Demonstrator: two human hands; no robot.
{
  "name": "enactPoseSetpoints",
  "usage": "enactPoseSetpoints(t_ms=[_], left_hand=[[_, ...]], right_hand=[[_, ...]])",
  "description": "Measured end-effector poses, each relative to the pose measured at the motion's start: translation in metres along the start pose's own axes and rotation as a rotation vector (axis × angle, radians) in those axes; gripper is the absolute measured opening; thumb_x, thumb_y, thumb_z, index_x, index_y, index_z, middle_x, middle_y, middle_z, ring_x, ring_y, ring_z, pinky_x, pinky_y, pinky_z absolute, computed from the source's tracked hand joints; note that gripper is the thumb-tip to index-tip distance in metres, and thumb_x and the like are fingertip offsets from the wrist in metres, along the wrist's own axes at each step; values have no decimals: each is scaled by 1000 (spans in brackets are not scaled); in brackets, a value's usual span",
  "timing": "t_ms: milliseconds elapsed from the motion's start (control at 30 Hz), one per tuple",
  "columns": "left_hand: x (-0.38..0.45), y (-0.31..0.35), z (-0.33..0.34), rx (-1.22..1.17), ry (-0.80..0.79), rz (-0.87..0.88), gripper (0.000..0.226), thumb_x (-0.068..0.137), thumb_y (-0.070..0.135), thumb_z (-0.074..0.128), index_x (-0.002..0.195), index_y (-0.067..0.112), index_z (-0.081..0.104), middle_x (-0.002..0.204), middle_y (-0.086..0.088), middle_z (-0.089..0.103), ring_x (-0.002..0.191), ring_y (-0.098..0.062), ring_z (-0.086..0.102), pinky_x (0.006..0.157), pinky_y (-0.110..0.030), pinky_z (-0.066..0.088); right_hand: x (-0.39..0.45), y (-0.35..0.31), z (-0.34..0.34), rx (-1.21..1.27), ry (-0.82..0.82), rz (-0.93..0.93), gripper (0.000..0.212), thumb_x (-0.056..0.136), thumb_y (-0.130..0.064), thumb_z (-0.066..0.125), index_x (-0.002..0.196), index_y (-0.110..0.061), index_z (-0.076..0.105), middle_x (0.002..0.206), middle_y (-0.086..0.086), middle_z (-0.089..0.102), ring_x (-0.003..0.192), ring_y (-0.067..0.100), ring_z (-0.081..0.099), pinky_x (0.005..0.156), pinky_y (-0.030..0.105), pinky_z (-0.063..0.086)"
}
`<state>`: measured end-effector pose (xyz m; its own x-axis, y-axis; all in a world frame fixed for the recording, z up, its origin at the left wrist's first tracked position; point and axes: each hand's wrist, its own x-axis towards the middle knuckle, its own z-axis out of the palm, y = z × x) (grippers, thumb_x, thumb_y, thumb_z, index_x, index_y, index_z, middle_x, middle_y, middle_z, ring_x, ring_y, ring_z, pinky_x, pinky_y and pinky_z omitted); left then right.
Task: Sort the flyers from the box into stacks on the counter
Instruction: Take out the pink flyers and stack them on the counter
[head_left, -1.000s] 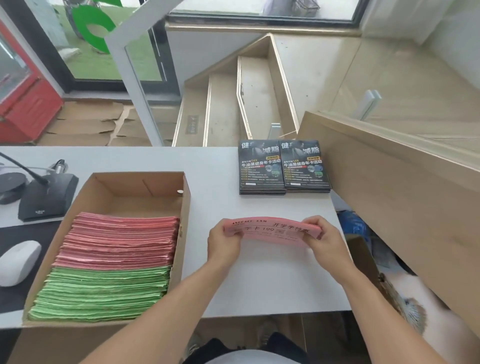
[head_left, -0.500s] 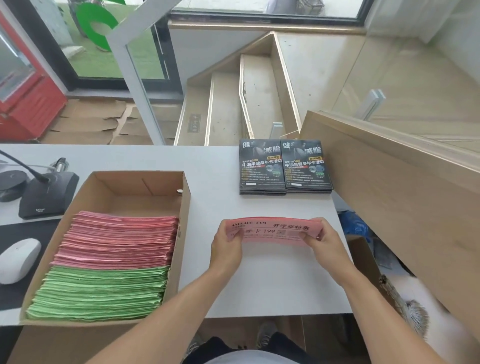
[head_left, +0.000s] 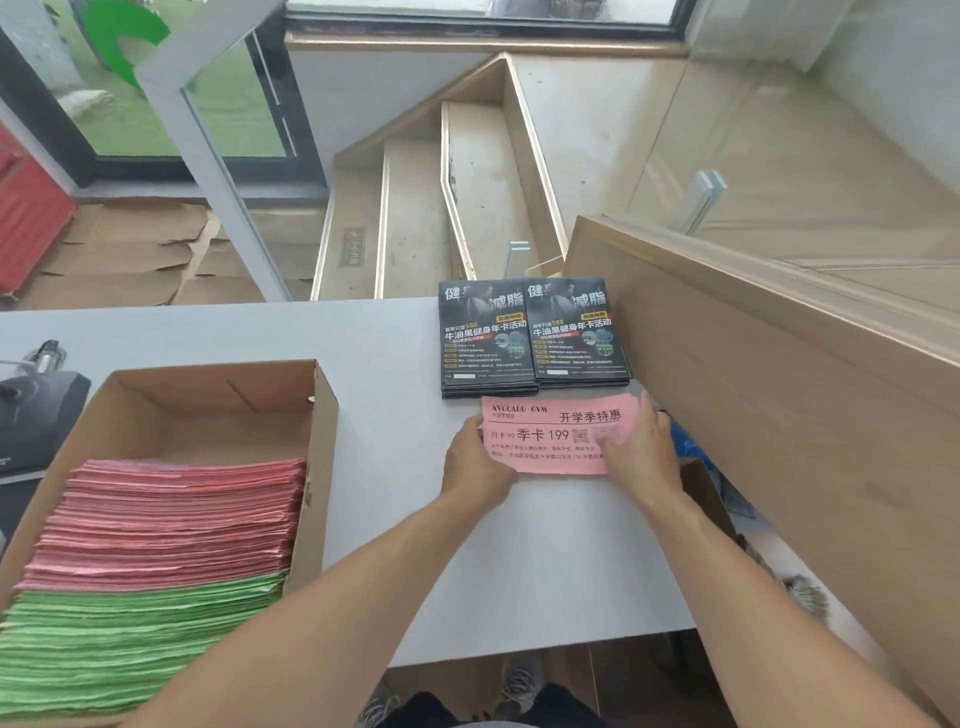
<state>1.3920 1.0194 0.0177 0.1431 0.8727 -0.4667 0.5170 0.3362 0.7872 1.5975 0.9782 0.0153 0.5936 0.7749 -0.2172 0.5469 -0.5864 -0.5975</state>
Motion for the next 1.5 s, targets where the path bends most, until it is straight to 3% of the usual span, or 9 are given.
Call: enactPoseSetpoints(t_ms=[167,400,600,733,900,1033,1167,1267,1500], left_hand=[[5,-18,15,187,81,112,70,73,11,50,139,34,44,122,11,60,109,-15,59,87,-35,56],[10,-8,13,242,188,198,56,76,3,53,118,39,50,103,15,62,101,-18,58,78,-39,56],[10,-13,18,350,182,222,43,82,17,56,122,32,50,105,8,56,99,-20,47,84,-40,52],[10,-15,13,314,170,216,62,86,20,60,143,29,36,119,7,54,107,-19,45,89,-39,50],[10,-13,11,316,136,227,69,84,11,56,147,28,34,126,4,55,111,-19,44,94,-36,47],[8,-13,8,306,113,248,65,87,14,56,145,32,34,127,4,55,114,-20,46,92,-33,46],[6,-10,-6,246,36,149,94,85,16,72,159,29,15,149,2,41,134,-19,44,105,-37,45],[-7,-3,-27,157,113,203,91,88,19,72,159,28,16,156,7,36,137,-13,44,112,-38,42],[-59,-17,-131,-22,487,403,57,95,12,60,148,26,42,141,14,50,129,-5,47,111,-28,39]], right_hand=[[-4,14,7,-232,-149,-132,92,87,-7,67,160,-20,12,157,4,17,136,33,30,114,48,36],[11,12,1,-167,-65,-161,59,86,0,65,139,-16,46,141,6,39,121,28,47,98,46,49],[17,13,-3,-274,-190,-123,63,86,-4,64,144,-22,46,149,1,38,129,24,42,101,44,48],[15,17,0,-254,-161,-68,63,86,-4,64,143,-20,45,146,5,38,124,29,43,101,46,47],[15,13,0,-222,-141,-62,60,84,-3,63,140,-20,49,141,5,43,118,27,51,98,47,51],[7,9,-4,-252,-135,-79,61,87,-4,62,144,-19,47,145,6,40,126,28,44,102,45,47],[-12,-17,-1,-210,-53,-211,62,85,3,62,141,-22,50,145,0,42,131,21,39,108,40,44],[-30,-55,9,-126,-22,-353,56,86,0,63,136,-23,57,142,-5,47,132,16,41,109,32,38],[-87,-159,70,97,-176,-693,29,94,-14,64,120,-27,68,120,-12,66,115,9,55,99,24,41]])
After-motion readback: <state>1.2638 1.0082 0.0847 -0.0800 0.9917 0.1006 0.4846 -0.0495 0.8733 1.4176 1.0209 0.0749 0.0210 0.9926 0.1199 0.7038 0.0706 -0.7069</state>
